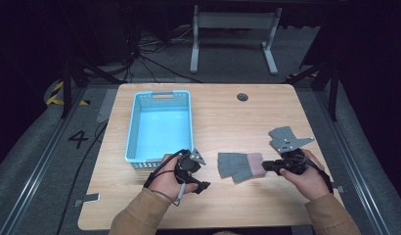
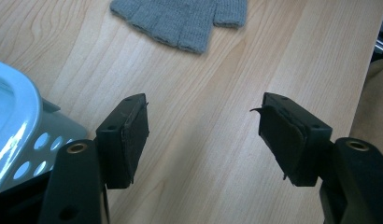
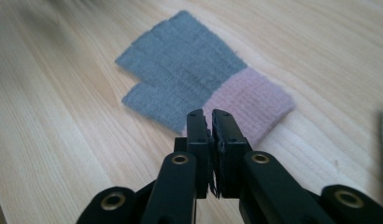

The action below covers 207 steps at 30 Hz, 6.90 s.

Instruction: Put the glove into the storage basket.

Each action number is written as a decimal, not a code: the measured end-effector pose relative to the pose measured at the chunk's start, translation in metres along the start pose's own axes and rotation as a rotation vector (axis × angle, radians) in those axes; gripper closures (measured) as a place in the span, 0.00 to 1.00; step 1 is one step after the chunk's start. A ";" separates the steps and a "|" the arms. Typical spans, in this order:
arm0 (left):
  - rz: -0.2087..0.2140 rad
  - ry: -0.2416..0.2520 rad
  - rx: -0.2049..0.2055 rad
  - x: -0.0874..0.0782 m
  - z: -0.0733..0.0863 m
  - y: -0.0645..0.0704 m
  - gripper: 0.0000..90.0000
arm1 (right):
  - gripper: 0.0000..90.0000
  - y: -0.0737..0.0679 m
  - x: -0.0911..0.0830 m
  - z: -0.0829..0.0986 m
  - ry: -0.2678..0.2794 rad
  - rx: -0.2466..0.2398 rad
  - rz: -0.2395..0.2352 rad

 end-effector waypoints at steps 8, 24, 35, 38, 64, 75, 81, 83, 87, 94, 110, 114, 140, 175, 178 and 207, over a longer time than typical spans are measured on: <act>-0.010 0.008 -0.014 -0.001 0.002 -0.001 0.38 | 0.84 0.017 -0.012 -0.013 0.083 0.036 0.065; -0.037 0.011 -0.043 -0.010 0.015 -0.002 0.37 | 0.49 0.085 -0.012 -0.013 0.143 0.109 0.282; -0.056 0.019 -0.079 -0.017 0.025 -0.005 0.37 | 0.45 0.126 -0.008 0.007 0.077 0.193 0.388; -0.059 0.016 -0.076 -0.016 0.026 -0.004 0.37 | 0.45 0.132 -0.005 0.013 0.068 0.223 0.391; -0.053 0.012 -0.077 -0.014 0.027 -0.004 0.37 | 0.74 0.139 0.015 0.034 -0.021 0.260 0.424; -0.051 0.010 -0.076 -0.013 0.026 -0.004 0.37 | 0.90 0.136 0.012 0.033 -0.035 0.256 0.401; -0.049 0.019 -0.081 -0.013 0.023 -0.005 0.38 | 0.90 0.130 -0.002 0.023 0.002 0.237 0.391; -0.039 0.029 -0.087 -0.013 0.021 -0.005 0.39 | 0.90 0.127 -0.006 0.020 0.018 0.227 0.389; -0.017 0.054 -0.108 -0.013 0.016 -0.004 0.40 | 0.90 0.119 -0.015 0.012 0.046 0.209 0.381; -0.025 0.076 -0.087 -0.015 0.011 -0.005 0.41 | 0.90 0.105 -0.025 0.004 0.066 0.193 0.347; -0.063 0.023 -0.043 -0.018 0.012 -0.003 0.45 | 0.89 0.060 -0.031 -0.027 0.106 0.082 0.207; -0.071 0.026 -0.041 -0.017 0.012 -0.003 0.46 | 0.89 0.046 -0.027 -0.033 0.110 0.045 0.156; 0.063 0.092 -0.076 -0.008 0.006 0.008 0.67 | 0.88 -0.017 0.015 -0.037 0.030 -0.163 -0.047; 0.039 0.070 0.011 0.020 -0.011 0.017 0.76 | 0.73 -0.027 0.020 -0.016 -0.003 -0.215 -0.048; 0.041 0.068 0.020 0.024 -0.014 0.018 0.76 | 0.73 -0.021 0.010 -0.013 0.000 -0.190 -0.027; 0.022 -0.013 0.036 0.053 -0.017 0.012 0.79 | 0.73 0.015 0.003 0.046 -0.214 -0.111 0.017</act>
Point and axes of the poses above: each handheld gripper's, and its own axes: x roughly forward along the jaws, z roughly out of its underside, y roughly to its right, the point moved 7 cm from there along x, roughly forward along the jaws, and after that the axes turned 5 degrees about y, right-handed, at the moved point
